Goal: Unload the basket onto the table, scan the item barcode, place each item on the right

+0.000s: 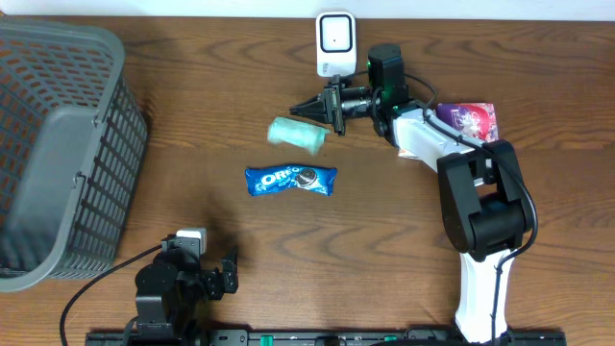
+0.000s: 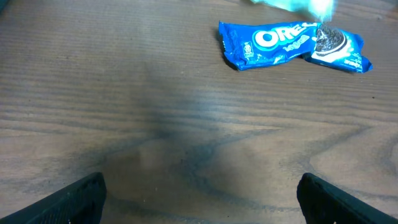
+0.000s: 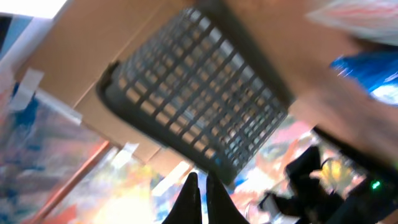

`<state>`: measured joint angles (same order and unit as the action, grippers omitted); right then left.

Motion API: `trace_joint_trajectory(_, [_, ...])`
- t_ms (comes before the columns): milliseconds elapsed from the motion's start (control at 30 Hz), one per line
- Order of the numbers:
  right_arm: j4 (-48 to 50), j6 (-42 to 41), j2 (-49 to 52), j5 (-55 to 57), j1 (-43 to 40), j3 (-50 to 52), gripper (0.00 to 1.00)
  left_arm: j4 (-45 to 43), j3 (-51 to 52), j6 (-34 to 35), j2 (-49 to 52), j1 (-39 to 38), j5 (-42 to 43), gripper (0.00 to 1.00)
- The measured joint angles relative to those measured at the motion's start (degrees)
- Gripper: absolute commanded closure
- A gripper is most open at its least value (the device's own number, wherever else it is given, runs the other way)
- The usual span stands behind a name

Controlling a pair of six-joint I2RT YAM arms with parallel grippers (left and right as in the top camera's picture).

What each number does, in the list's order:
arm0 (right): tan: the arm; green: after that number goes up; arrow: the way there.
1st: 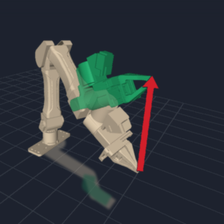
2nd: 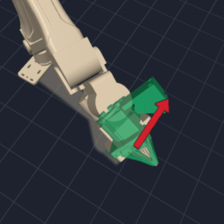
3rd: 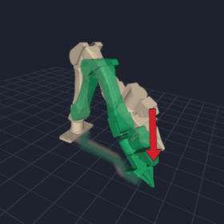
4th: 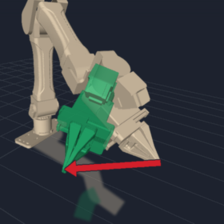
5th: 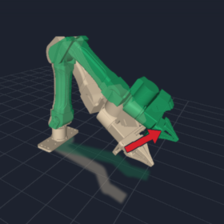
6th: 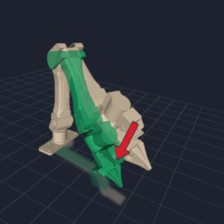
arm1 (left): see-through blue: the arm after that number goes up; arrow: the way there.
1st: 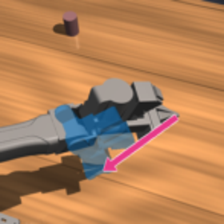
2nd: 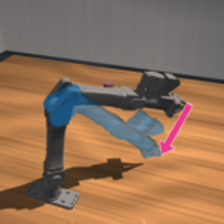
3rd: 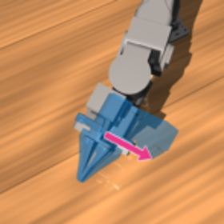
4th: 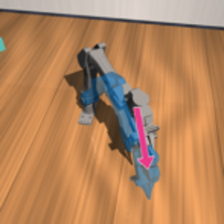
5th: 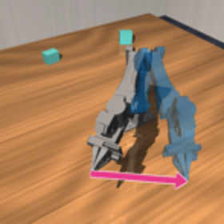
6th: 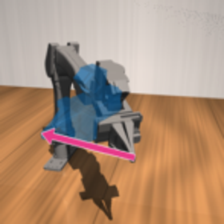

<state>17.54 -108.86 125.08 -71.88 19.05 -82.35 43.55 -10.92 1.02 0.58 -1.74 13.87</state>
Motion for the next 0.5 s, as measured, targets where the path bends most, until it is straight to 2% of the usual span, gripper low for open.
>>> trace_joint_trajectory(133, [4.02, -4.98, 0.00, -2.78, 0.02, 0.00, 0.99, -0.02, 0.00, 0.00, 0.00, 0.00, 0.00, 0.02])
trace_joint_trajectory(233, [4.63, -5.46, 0.02, -3.04, -0.02, 0.00, 0.99, 0.00, 0.00, 0.00, 0.00, 0.00, 0.00, 0.02])
trace_joint_trajectory(400, [6.19, 1.90, 0.02, -0.39, -0.07, 0.00, 0.99, 0.00, 0.00, 0.00, 0.00, 0.00, 0.00, 0.02])
trace_joint_trajectory(500, [6.21, 9.33, 0.02, 0.50, -0.07, -0.04, 0.97, 0.00, 0.00, 0.00, 0.00, 0.00, 0.00, 0.02])
